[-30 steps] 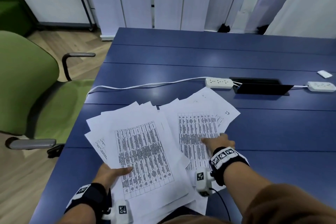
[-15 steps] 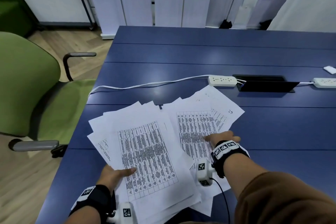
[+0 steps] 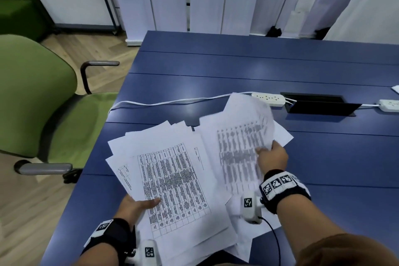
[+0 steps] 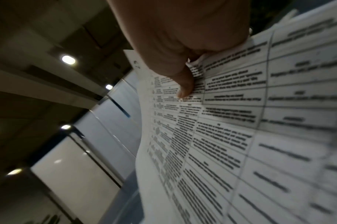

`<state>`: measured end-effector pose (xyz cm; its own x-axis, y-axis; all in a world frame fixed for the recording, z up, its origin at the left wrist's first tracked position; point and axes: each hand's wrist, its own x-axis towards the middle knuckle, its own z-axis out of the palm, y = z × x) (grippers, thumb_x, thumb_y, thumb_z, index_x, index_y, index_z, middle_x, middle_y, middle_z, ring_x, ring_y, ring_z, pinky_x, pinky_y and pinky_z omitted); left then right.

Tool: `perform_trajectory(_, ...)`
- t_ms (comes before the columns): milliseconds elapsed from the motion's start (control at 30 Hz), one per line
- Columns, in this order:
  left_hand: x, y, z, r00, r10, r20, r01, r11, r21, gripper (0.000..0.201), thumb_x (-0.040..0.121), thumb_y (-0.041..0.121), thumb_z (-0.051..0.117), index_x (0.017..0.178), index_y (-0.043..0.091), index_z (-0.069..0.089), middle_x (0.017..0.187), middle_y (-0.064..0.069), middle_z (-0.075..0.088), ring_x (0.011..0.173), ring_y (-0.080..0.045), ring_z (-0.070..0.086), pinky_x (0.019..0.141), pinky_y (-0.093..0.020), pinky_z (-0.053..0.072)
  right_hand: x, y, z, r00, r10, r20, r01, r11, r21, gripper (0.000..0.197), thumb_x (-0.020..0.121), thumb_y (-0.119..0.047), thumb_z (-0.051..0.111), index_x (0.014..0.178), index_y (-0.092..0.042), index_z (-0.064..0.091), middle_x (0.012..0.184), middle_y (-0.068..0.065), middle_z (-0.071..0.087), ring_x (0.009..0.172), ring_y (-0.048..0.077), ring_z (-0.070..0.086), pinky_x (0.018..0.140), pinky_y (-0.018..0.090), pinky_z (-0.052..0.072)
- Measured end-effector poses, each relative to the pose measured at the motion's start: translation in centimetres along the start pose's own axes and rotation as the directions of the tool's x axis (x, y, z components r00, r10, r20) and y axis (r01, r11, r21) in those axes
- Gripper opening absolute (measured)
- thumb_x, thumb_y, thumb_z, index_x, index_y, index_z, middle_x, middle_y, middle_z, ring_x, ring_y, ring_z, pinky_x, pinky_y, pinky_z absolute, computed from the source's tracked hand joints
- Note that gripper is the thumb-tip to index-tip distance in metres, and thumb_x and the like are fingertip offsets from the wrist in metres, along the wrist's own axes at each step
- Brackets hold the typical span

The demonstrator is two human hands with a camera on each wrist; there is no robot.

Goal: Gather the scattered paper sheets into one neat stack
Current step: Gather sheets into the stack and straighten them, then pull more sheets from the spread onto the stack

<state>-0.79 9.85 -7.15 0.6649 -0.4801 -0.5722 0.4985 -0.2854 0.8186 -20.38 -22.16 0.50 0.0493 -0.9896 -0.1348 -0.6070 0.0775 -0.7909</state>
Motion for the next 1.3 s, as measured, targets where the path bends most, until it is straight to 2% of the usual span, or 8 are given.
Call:
perform_trajectory(333,4.8,-4.5,-2.7,0.997,-0.055,-0.048,0.059,0.995,0.080,0.106,0.031,0.035,0.100,0.123,0.009,0.056,0.119,-0.009,0.068,0.106,-0.027,0.067,0.100,-0.049,0.046,0.5,-12.3,-6.5,0.913,-0.406,0.041,0.383,0.887,0.258,0.027,0.095,-0.019,0.056,0.070,-0.015,0.045,0.065,-0.007,0.048,0.057,0.004,0.041,0.044,0.005,0.035)
perform_trajectory(433,4.4,-3.9,-2.4,0.998,-0.033,-0.047,0.035,0.997,0.062,0.103,0.033,0.039,0.099,0.123,0.007,0.057,0.118,-0.008,0.069,0.107,-0.026,0.066,0.102,-0.049,0.045,-0.3,-12.0,-4.4,0.903,-0.325,0.282,0.214,0.908,0.360,0.014,0.095,-0.009,0.054,0.106,-0.003,0.059,0.090,0.001,0.064,0.083,0.010,0.060,0.055,0.002,0.045)
perform_trajectory(700,0.4,0.9,0.6,1.000,0.027,0.010,-0.023,0.972,-0.235,0.085,0.070,0.076,0.060,0.138,0.029,0.042,0.131,0.016,0.048,0.126,-0.004,0.041,0.114,-0.031,0.022,-6.4,-3.4,6.5,0.778,-0.156,0.609,0.278,0.954,-0.110,0.012,0.097,-0.016,0.049,0.099,-0.005,0.054,0.088,0.001,0.057,0.086,0.015,0.050,0.075,0.023,0.040)
perform_trajectory(867,1.0,-0.5,0.0,0.999,0.042,0.002,-0.042,0.990,-0.132,0.098,0.041,0.053,0.093,0.124,0.012,0.061,0.120,0.003,0.068,0.114,-0.015,0.061,0.108,-0.040,0.038,-8.4,-1.1,8.9,0.628,-0.062,0.776,0.333,0.922,-0.196,0.029,0.099,-0.028,0.046,0.121,-0.009,0.047,0.113,0.008,0.056,0.094,0.021,0.057,0.079,0.026,0.037)
perform_trajectory(933,1.4,-1.2,-0.6,1.000,0.026,-0.007,-0.026,0.998,-0.049,0.095,0.032,0.037,0.098,0.116,0.009,0.065,0.112,-0.004,0.072,0.107,-0.023,0.067,0.104,-0.047,0.043,-7.3,-0.5,8.1,0.666,-0.069,0.743,0.250,0.959,-0.135,0.045,0.094,-0.033,0.055,0.131,-0.009,0.045,0.120,0.009,0.056,0.106,0.024,0.055,0.088,0.027,0.040)
perform_trajectory(1067,1.2,-1.1,-0.4,0.999,0.008,-0.034,-0.008,1.000,0.017,0.054,0.066,0.006,0.085,0.115,0.010,0.063,0.112,-0.008,0.070,0.107,-0.026,0.065,0.101,-0.041,0.044,-1.9,2.5,3.7,0.972,0.014,0.233,0.098,0.883,-0.460,0.061,0.078,-0.044,0.071,0.127,-0.017,0.047,0.127,0.013,0.051,0.118,0.032,0.049,0.095,0.049,0.045)
perform_trajectory(1200,1.3,-0.9,-0.3,0.999,0.007,-0.042,-0.006,1.000,0.017,0.059,0.067,0.004,0.084,0.121,0.008,0.060,0.113,-0.008,0.070,0.106,-0.026,0.064,0.100,-0.040,0.044,1.4,6.4,-2.0,0.979,0.205,0.019,-0.144,0.745,-0.651,0.099,0.059,-0.069,0.073,0.128,-0.005,0.043,0.129,0.022,0.046,0.121,0.036,0.042,0.097,0.048,0.039)
perform_trajectory(1300,1.5,-1.0,-0.5,0.999,0.000,-0.051,0.001,0.999,0.033,0.062,0.069,0.004,0.083,0.126,0.004,0.058,0.117,-0.010,0.068,0.109,-0.027,0.063,0.105,-0.043,0.041,2.7,8.1,-2.5,0.954,0.253,0.161,-0.168,0.896,-0.411,0.096,0.059,-0.059,0.080,0.126,0.000,0.045,0.126,0.022,0.054,0.117,0.038,0.051,0.093,0.044,0.043)
